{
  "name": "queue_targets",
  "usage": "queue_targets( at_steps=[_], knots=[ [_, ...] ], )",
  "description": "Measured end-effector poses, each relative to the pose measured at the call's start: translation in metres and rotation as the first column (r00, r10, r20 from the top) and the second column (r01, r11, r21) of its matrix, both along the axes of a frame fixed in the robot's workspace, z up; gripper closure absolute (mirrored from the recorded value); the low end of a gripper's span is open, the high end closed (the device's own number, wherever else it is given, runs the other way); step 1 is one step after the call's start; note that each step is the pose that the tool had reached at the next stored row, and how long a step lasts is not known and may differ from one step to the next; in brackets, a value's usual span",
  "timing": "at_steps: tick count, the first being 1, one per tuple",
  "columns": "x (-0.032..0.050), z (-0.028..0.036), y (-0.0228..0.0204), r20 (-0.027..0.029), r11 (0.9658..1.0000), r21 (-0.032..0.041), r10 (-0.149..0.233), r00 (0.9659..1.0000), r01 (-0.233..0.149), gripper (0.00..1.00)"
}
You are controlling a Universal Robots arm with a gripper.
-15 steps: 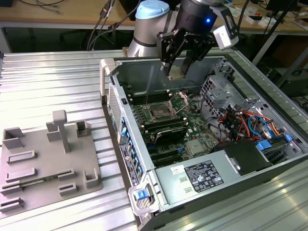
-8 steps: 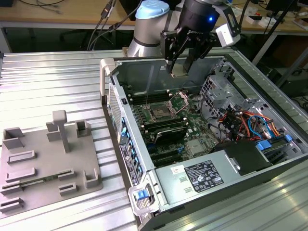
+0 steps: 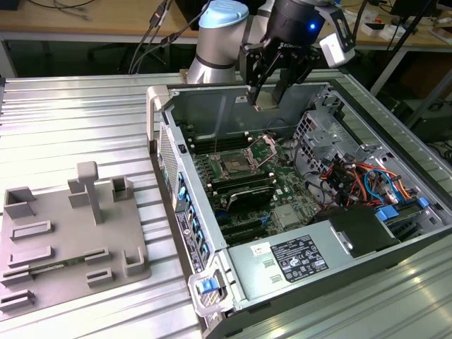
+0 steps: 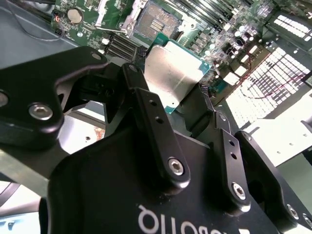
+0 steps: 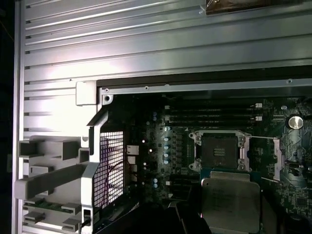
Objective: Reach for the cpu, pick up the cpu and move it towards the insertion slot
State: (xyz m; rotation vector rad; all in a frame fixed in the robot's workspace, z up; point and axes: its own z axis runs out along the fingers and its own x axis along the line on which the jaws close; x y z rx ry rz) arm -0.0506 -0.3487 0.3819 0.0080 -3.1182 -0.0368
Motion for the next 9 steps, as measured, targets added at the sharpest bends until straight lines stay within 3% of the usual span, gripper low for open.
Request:
queue_targets(
  at_steps=[4,9],
  knots=[
    [0.0009,-0.0010,0.0044,0.0001,1.0000,0.0011,0.000,1.0000,0.000,0.45],
    [0.0014,-0.0028,0.0162,0.0002,1.0000,0.0066,0.000,1.0000,0.000,0.45]
  ],
)
